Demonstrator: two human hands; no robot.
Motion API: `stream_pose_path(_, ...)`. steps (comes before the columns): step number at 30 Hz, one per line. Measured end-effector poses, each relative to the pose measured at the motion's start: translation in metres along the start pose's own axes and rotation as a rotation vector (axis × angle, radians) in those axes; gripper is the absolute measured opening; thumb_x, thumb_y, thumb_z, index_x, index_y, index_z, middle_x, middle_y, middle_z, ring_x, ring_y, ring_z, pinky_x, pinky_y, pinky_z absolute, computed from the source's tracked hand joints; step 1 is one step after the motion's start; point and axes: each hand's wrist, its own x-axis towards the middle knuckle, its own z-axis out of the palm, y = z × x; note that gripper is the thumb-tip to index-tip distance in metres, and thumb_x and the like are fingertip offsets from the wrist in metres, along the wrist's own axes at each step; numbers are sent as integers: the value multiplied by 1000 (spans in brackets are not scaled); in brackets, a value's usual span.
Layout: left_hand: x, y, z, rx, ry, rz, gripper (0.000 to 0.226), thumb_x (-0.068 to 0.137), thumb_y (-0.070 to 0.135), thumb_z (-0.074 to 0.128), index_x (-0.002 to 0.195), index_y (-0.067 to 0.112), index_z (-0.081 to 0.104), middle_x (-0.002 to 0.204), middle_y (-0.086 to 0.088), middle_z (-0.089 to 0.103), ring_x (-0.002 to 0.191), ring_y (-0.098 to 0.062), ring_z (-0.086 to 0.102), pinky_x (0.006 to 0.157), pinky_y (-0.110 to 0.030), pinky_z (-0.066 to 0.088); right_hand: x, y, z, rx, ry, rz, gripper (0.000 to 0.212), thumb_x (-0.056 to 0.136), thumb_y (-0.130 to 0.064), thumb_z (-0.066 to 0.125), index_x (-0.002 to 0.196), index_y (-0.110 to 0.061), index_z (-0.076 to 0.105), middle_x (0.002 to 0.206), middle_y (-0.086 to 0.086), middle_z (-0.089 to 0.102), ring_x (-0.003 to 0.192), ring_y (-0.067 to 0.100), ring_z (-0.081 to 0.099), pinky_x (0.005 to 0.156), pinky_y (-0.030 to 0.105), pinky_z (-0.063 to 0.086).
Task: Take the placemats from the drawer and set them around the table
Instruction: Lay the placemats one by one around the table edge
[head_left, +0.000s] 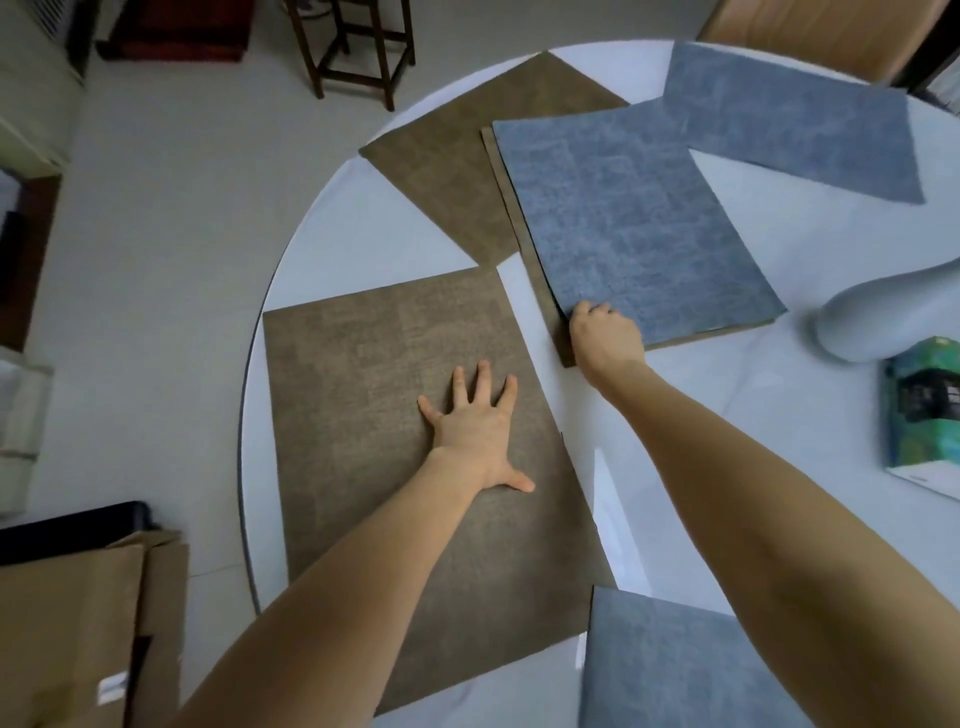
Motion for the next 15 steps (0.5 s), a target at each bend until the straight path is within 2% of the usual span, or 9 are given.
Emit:
stream_pose_path(4, -3, -4, -1, -55, -35, -3, 128, 67, 58, 77, 153, 27, -13, 158, -5, -27, 144, -35, -25, 107, -73, 0, -2, 15, -36, 47, 63, -25, 30, 86, 11, 42, 106, -1, 60, 103, 20, 65, 95, 38, 62, 69, 38, 44)
stream_pose_path(6, -6, -6, -9, -109, -42, 11, 117, 72, 54, 75, 155, 27, -3, 160, -4, -18, 147, -33, -17, 111, -70, 4, -13, 26, -57, 121, 154, -14, 32, 84, 10, 42, 106, -4, 60, 97, 21, 65, 90, 39, 62, 66, 37, 41)
stream_pose_path(7, -9, -4, -16, -161, 2, 24, 108, 75, 51, 74, 155, 25, 6, 162, -4, -9, 149, -31, -8, 114, -67, 8, -21, 33, -65, 162, 201, -9, 34, 83, 10, 41, 107, -6, 60, 94, 21, 65, 87, 40, 62, 65, 37, 39)
stream_pose_path(9, -19, 5, -38, -276, 223, 50, 94, 81, 42, 72, 154, 22, 15, 162, -5, 6, 149, -27, 6, 117, -57, 16, -47, 46, -78, 228, 280, -16, 34, 82, 8, 43, 106, -10, 59, 89, 20, 66, 81, 40, 62, 61, 37, 37)
stream_pose_path(12, -40, 21, -78, -222, 569, 138, 98, 84, 37, 70, 155, 24, 3, 163, -3, -1, 150, -25, -4, 120, -51, 5, -100, 64, -92, 330, 373, -54, 35, 75, 7, 48, 100, -12, 62, 90, 16, 69, 78, 39, 64, 58, 39, 47)
stream_pose_path(15, -60, 28, -105, 16, 634, 207, 104, 84, 43, 68, 154, 23, -5, 163, -3, -3, 149, -26, -10, 119, -50, -2, -158, 82, -110, 461, 509, -55, 43, 77, 10, 49, 110, -11, 67, 101, 14, 72, 83, 36, 68, 66, 38, 53)
